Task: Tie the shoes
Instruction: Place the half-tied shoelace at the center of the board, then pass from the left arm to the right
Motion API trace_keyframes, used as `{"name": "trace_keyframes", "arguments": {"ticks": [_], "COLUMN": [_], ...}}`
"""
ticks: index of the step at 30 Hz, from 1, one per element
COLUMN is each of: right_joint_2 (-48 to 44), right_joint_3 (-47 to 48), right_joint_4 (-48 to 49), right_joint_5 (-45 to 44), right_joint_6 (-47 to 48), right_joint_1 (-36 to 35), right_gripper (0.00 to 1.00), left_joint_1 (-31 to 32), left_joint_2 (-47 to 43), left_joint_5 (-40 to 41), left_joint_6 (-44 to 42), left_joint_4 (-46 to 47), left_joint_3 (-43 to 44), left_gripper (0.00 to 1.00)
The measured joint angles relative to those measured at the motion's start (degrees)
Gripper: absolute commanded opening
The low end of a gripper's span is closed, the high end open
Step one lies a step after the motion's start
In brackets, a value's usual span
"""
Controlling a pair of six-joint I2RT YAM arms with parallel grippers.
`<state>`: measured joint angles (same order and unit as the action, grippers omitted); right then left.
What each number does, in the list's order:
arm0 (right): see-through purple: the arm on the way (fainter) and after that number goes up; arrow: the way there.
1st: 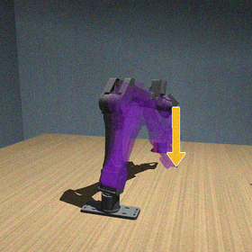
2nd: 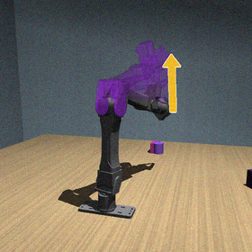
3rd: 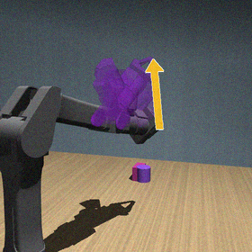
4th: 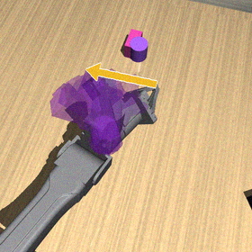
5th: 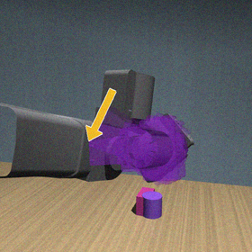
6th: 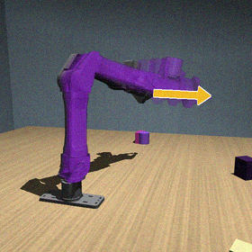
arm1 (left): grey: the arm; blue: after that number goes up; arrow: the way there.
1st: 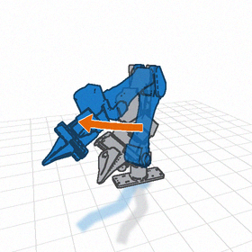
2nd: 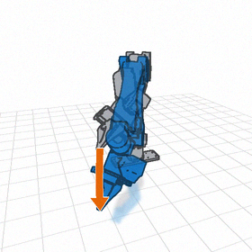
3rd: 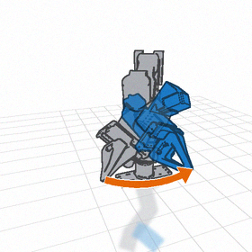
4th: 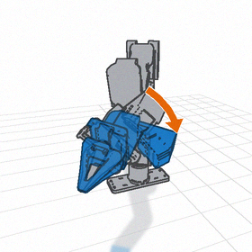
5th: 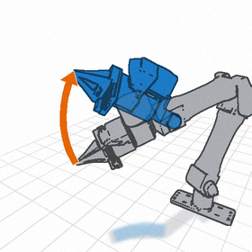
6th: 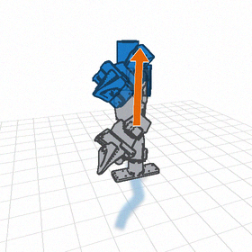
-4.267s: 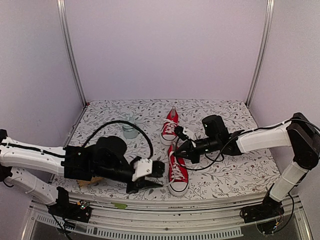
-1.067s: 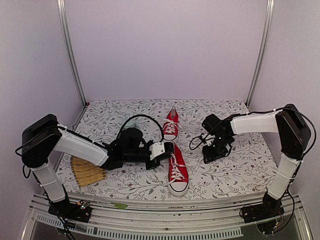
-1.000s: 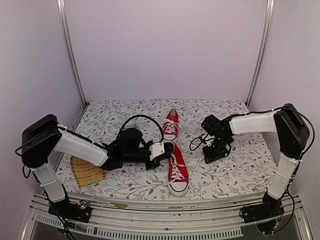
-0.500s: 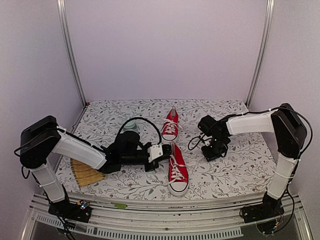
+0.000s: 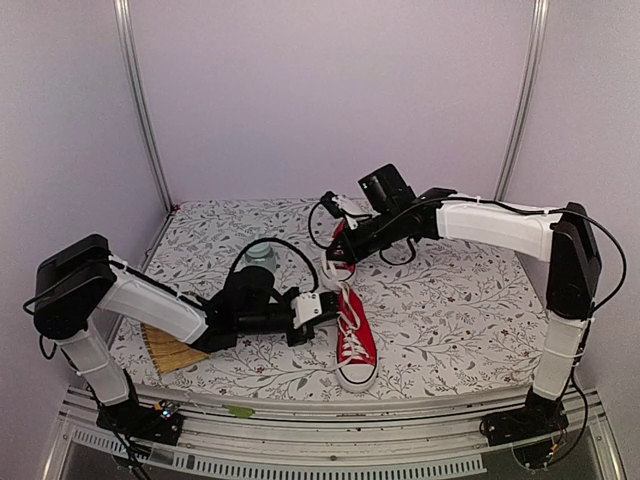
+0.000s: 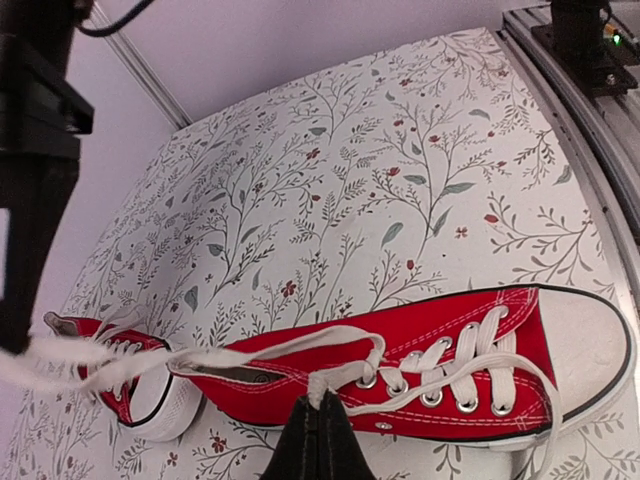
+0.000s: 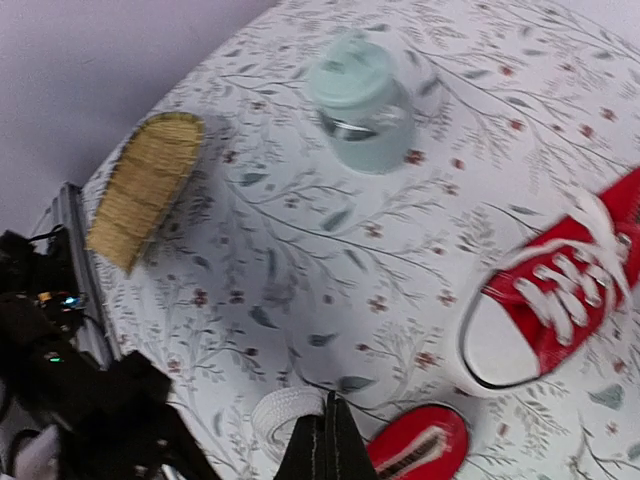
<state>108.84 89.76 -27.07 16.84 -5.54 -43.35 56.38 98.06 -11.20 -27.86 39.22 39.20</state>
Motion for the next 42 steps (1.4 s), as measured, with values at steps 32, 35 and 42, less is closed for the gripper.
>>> {"name": "trace_keyframes", "arguments": {"ticks": [32, 35, 42], "right_joint_2": [-17.59, -17.57, -15.58], "right_joint_3": [-33.42, -37.18, -37.46], "right_joint_4": [20.37, 24.24, 30.60], "right_joint_5": [5.29, 3.30, -0.31], "right_joint_6": [1.49, 2.43, 3.74], "right_joint_1": [-7.74, -9.66, -9.75], "right_gripper": [0.49, 0.49, 0.40], "left_joint_1": [0.57, 0.57, 0.57], "left_joint_2": [-1.07, -1.05, -1.05], "left_joint_5": [1.73, 1.81, 2.21], "left_joint_6": [3.04, 3.04, 3.34], "left_joint_4": [4.46, 4.42, 4.39], "left_joint_3": [-1.84, -1.84, -1.81], "left_gripper": [0.00, 0.00, 0.00]}}
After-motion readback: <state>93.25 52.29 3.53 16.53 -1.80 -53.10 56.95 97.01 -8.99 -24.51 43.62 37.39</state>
